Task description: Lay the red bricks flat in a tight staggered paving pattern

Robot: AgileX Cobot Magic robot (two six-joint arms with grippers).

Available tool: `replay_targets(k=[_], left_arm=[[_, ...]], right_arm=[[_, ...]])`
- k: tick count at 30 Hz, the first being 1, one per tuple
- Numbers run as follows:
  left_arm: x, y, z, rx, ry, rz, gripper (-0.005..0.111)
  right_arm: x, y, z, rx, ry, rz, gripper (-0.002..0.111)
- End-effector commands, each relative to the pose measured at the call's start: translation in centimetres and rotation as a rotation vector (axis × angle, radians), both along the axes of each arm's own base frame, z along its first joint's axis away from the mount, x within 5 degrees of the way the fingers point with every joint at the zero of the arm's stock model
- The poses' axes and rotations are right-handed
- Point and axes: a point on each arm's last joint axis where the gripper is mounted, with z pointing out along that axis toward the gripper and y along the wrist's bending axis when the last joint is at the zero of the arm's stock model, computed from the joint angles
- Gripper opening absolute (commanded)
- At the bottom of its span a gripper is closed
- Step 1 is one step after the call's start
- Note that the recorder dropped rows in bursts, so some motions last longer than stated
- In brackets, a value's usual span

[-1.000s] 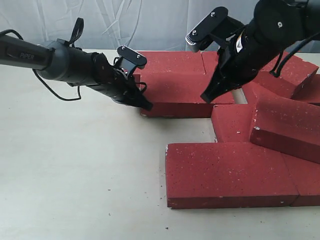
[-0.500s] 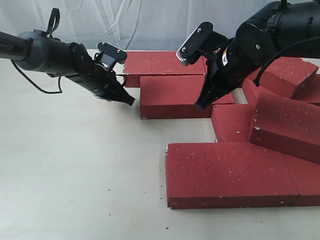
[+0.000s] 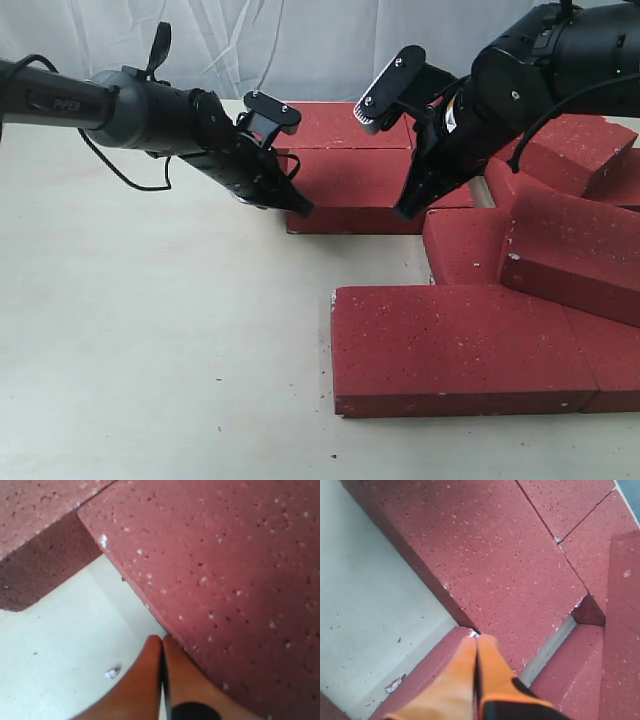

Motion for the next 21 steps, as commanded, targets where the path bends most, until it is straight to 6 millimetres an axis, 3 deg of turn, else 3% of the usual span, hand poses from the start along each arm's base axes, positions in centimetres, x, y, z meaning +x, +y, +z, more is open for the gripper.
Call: replay_targets(k=[1, 21], left_arm=[[0.0, -1.6, -1.0, -0.028, 0.007, 0.005, 0.000], [-1.4, -6.5, -1.0, -0.057, -0.056, -0.078, 0.000]], right_arm=[[0.0, -0.2, 0.0, -0.009, -0.001, 0.000, -0.001], [0.0, -0.2, 0.0, -0.005, -0.003, 0.000, -0.001]])
